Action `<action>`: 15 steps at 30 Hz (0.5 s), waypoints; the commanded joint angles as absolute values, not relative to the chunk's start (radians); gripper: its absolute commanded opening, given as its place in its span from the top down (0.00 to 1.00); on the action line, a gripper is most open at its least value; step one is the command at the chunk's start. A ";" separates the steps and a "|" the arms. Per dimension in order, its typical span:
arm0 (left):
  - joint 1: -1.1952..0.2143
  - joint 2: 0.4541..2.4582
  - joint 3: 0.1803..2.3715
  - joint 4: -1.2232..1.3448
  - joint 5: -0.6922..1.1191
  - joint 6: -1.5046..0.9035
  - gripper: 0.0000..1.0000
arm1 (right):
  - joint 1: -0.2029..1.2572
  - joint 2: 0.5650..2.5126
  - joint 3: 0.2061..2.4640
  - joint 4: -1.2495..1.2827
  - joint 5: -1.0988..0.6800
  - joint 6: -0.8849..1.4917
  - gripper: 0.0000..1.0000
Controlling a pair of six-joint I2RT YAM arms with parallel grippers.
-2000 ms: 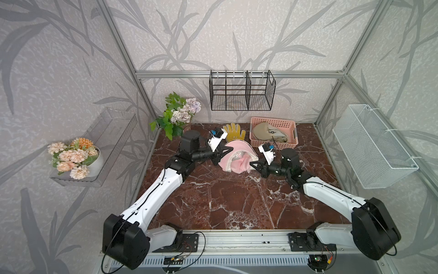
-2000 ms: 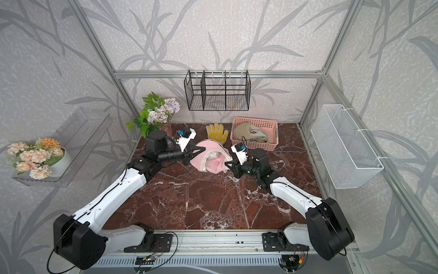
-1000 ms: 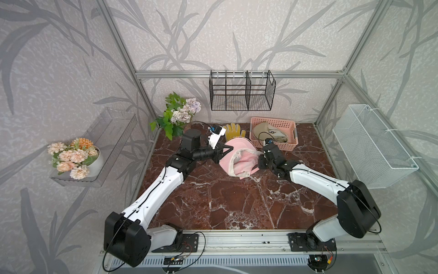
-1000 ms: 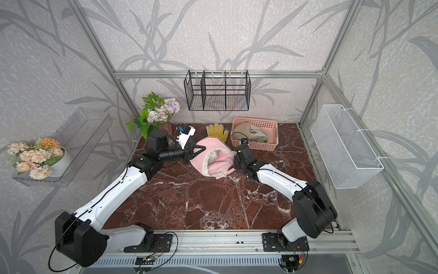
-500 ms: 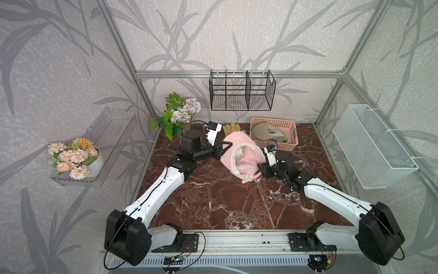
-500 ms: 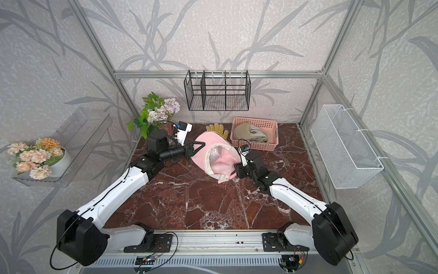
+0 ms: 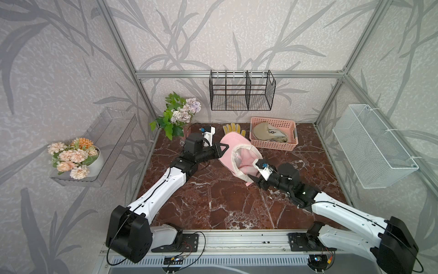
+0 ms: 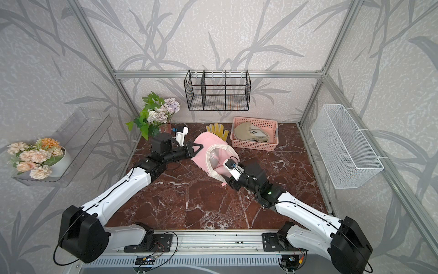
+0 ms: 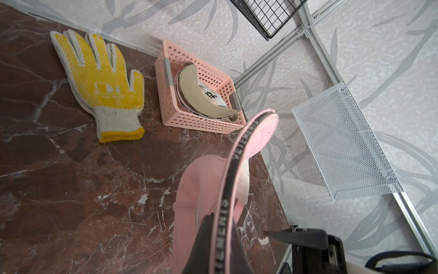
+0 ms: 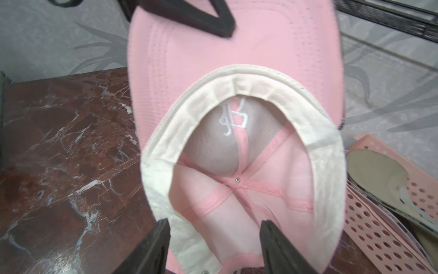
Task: Turn the baseball cap inside out
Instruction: Turn over the baseball cap.
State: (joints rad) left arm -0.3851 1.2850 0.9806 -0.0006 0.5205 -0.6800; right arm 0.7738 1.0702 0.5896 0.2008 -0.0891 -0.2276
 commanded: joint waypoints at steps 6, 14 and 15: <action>-0.390 1.267 0.974 0.059 0.486 -0.743 1.00 | 0.855 1.162 0.586 0.342 -0.059 -0.308 0.39; -0.390 1.254 0.954 0.095 0.496 -0.779 1.00 | 0.868 1.260 0.612 0.367 -0.034 -0.330 0.42; -0.390 1.252 0.950 0.107 0.505 -0.788 1.00 | 0.869 1.275 0.614 0.378 -0.018 -0.330 0.42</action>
State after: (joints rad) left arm -0.3855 1.2846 0.9577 0.0326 0.4953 -0.7578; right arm 0.8608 1.2495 0.5900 0.3283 -0.0498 -0.3157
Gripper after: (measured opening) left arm 0.079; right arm 0.576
